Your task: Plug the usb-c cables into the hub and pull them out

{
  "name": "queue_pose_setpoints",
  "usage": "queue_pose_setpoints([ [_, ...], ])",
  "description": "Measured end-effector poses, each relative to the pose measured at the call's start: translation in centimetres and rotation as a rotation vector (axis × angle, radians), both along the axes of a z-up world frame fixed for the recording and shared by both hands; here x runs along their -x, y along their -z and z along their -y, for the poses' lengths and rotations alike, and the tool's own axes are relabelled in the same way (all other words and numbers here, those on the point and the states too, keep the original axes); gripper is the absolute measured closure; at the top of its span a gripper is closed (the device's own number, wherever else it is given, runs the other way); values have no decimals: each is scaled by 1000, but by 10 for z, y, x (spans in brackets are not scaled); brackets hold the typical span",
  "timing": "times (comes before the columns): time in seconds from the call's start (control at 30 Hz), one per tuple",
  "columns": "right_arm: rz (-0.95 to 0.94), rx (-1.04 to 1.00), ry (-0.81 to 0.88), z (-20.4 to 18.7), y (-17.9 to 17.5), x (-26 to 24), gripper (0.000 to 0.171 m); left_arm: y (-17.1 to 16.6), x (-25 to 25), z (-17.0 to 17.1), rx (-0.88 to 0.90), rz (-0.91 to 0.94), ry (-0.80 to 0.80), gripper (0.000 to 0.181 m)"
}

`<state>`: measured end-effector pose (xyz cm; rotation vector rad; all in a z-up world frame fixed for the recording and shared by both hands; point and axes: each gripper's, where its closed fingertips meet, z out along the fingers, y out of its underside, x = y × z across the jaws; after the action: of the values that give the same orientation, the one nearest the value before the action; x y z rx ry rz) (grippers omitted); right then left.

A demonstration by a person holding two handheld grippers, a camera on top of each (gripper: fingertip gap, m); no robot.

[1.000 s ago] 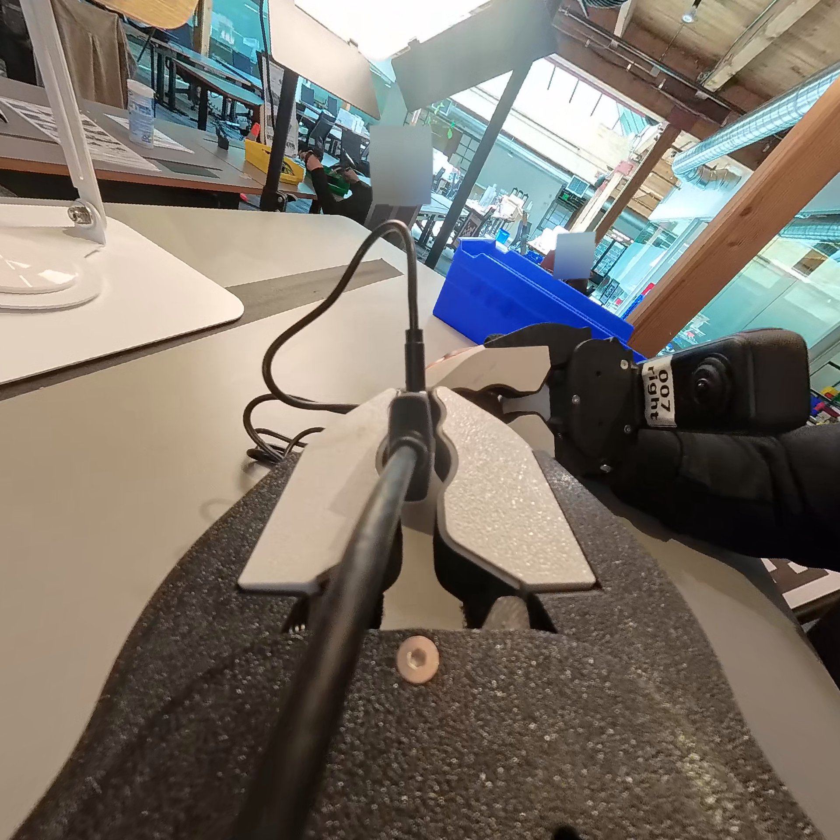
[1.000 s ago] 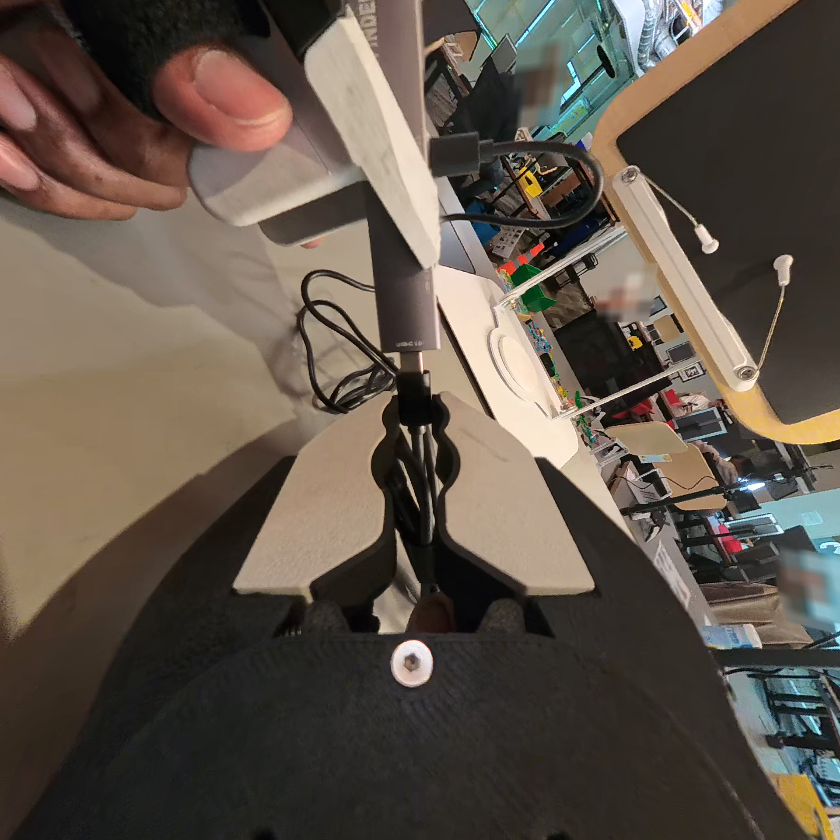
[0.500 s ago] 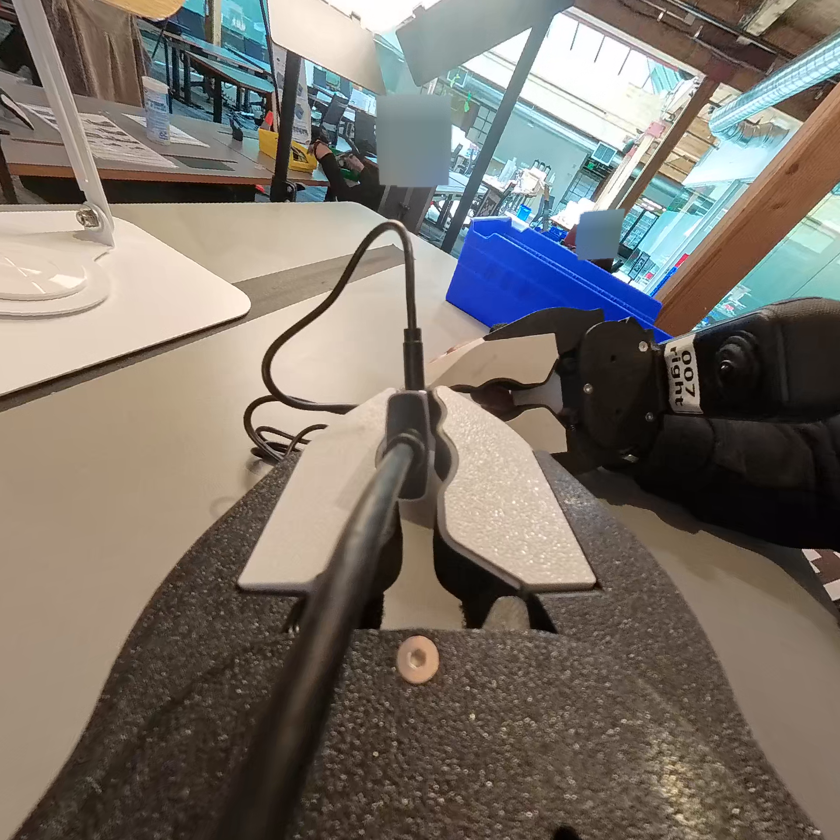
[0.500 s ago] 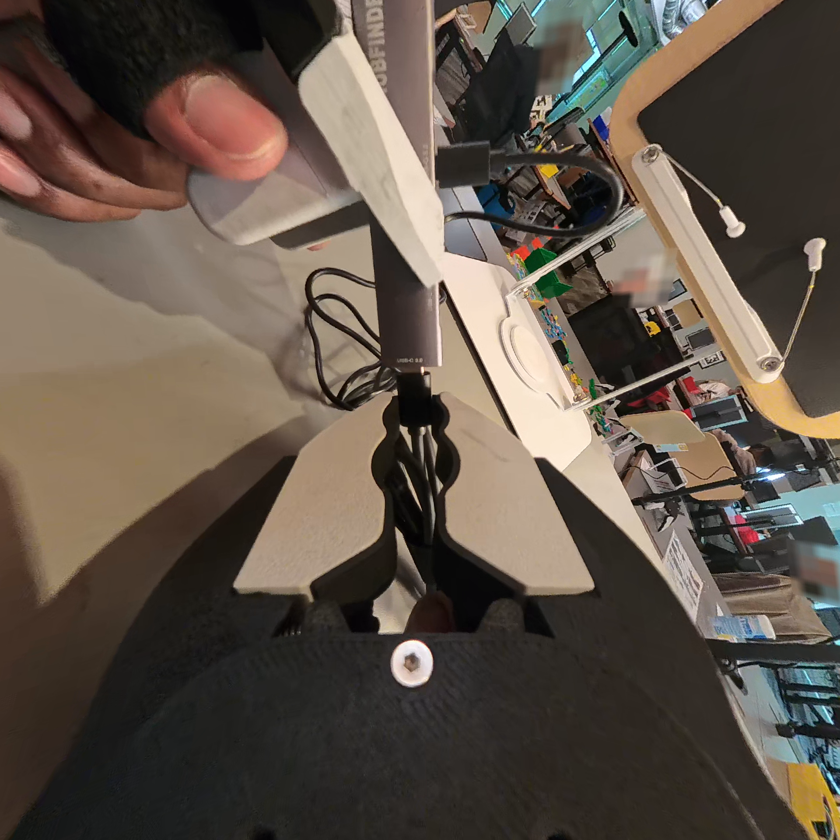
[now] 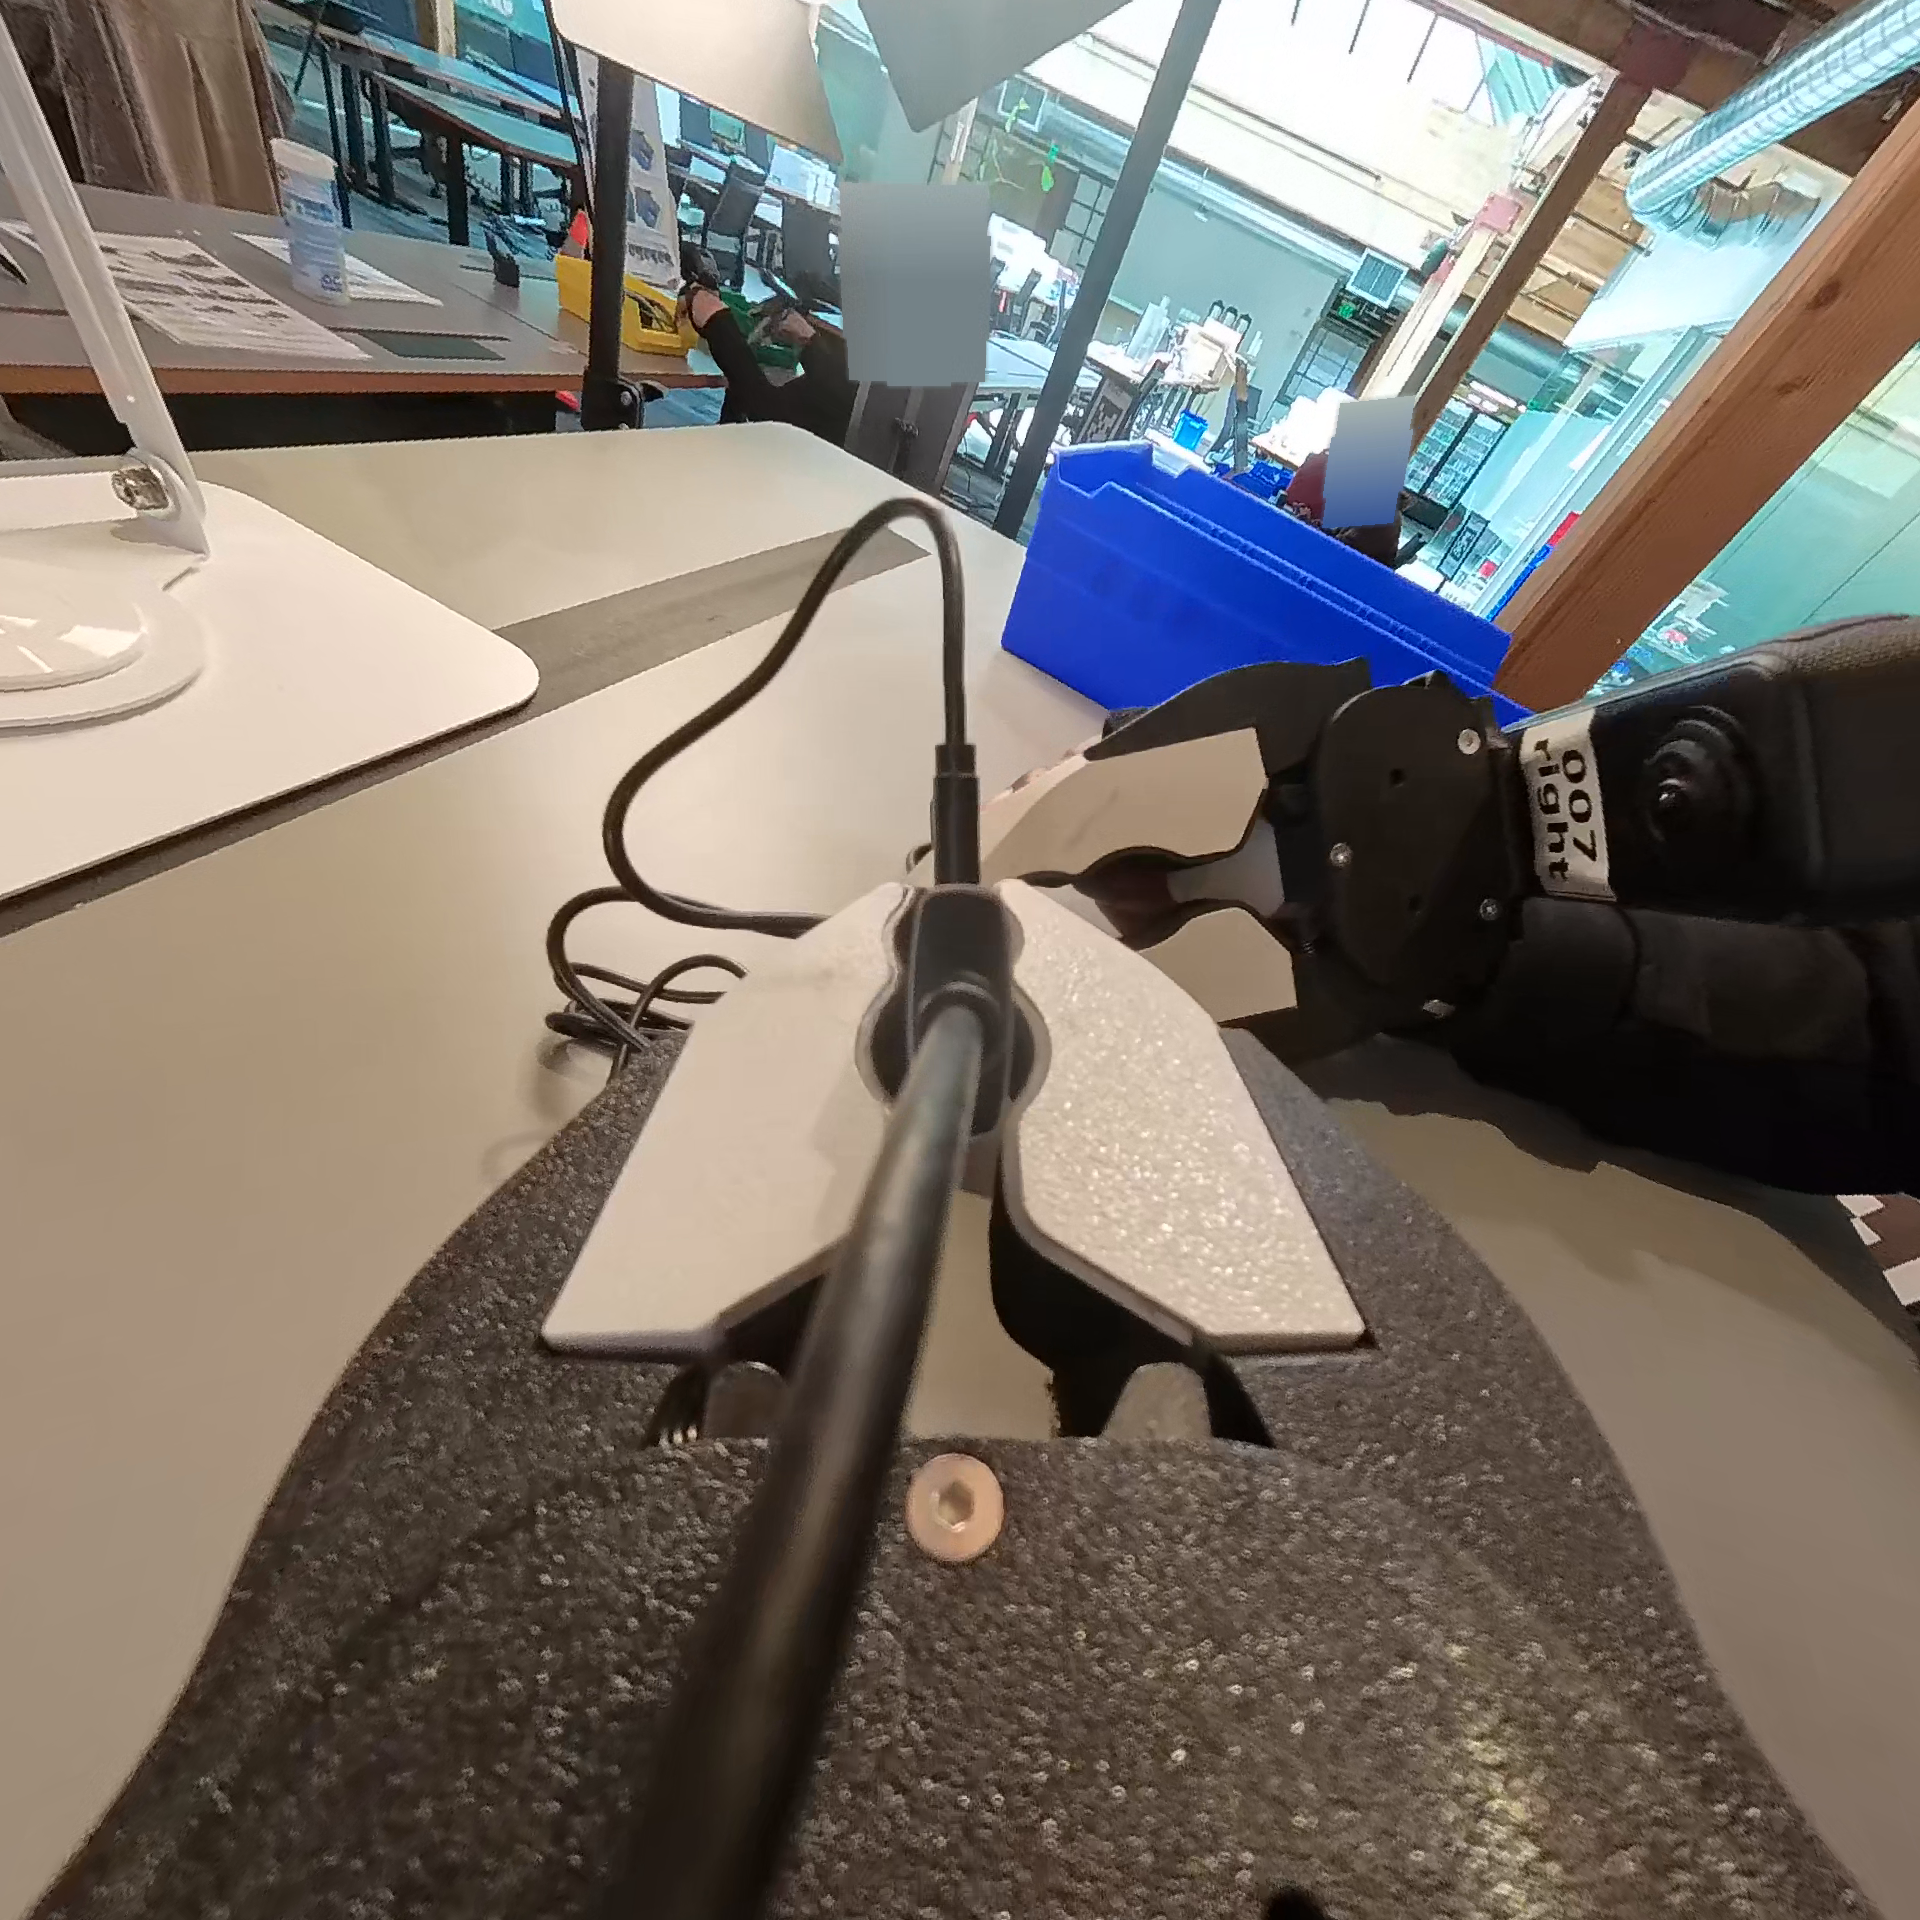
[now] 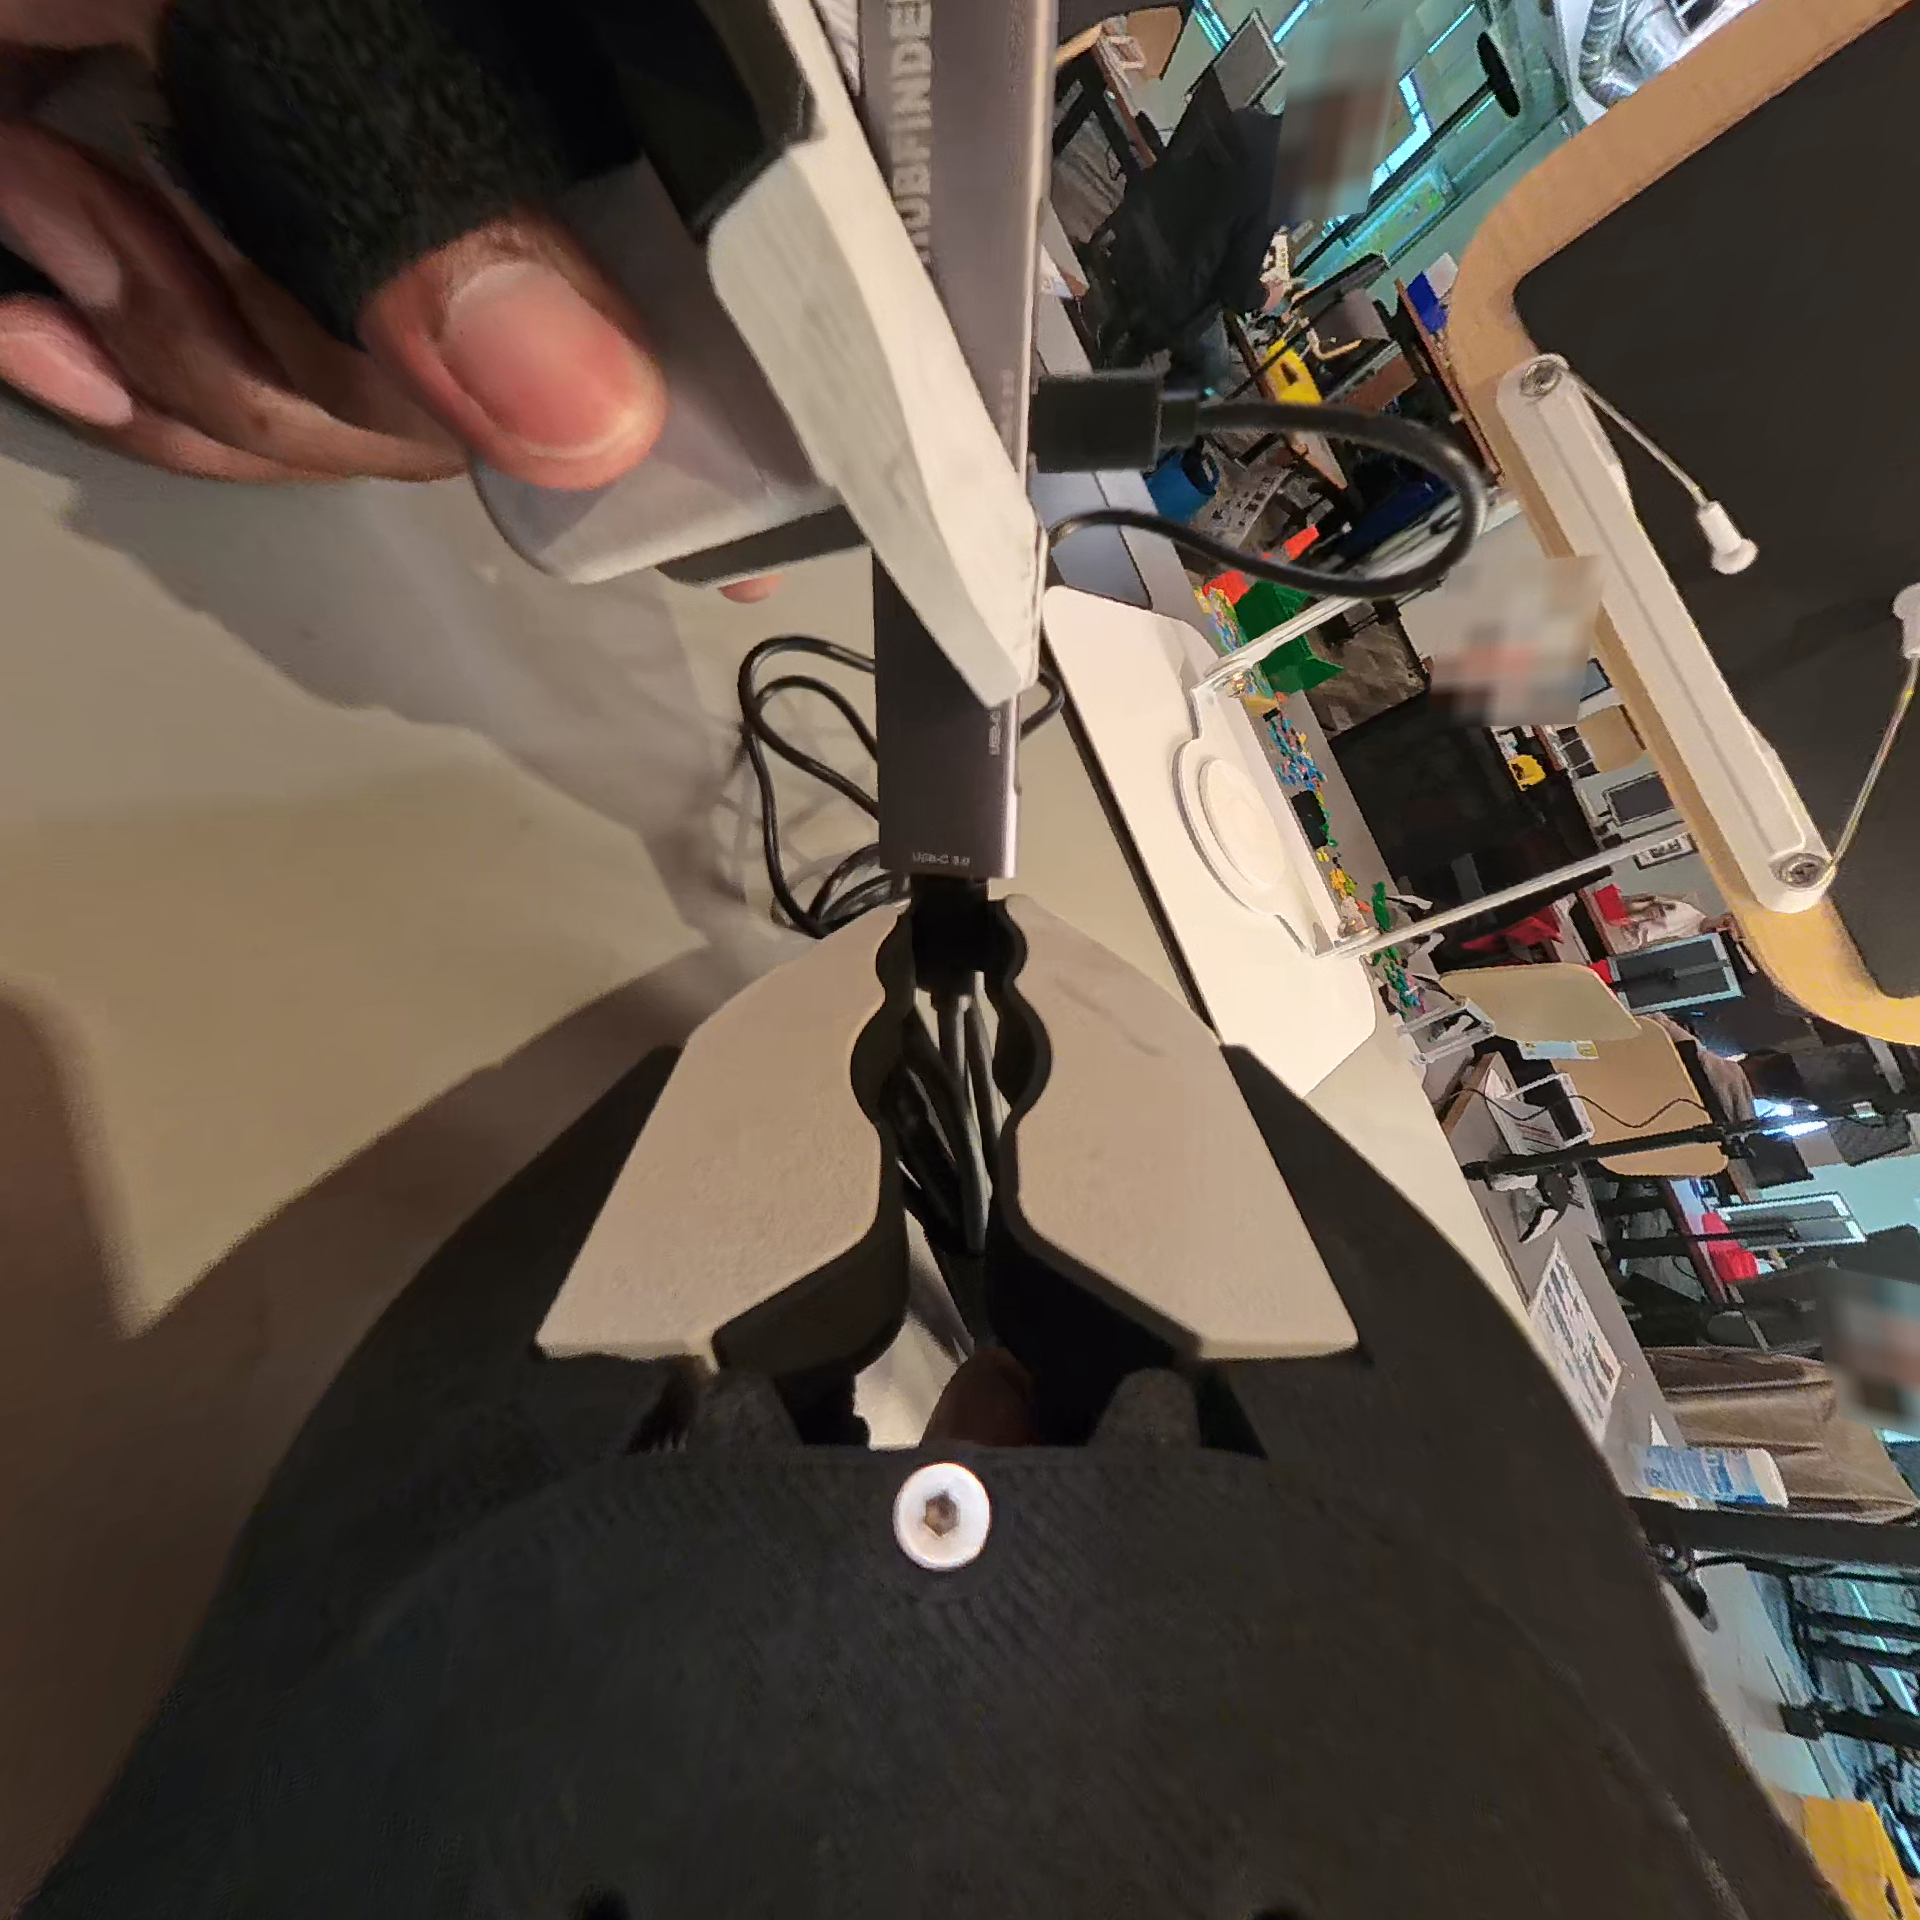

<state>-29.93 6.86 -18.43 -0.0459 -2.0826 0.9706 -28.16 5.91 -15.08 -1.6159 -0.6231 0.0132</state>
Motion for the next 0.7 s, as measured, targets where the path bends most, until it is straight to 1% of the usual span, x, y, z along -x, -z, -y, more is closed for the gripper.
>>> queue_pose_setpoints([
  [0.2,2,-24,39,0,3,3,160,3,3,1,10,19,-17,170],
  [0.4,36,10,48,1,6,4,158,5,11,5,-93,174,-5,170],
  [0.6,3,35,59,0,7,6,158,7,12,5,-76,171,-20,171],
  [0.63,-18,45,69,0,5,7,155,7,13,5,-77,170,-24,171],
  [0.67,-62,53,85,-1,2,9,148,6,13,5,-81,169,-27,171],
  [0.7,-106,57,86,0,-2,8,146,6,13,7,-89,170,-30,171],
])
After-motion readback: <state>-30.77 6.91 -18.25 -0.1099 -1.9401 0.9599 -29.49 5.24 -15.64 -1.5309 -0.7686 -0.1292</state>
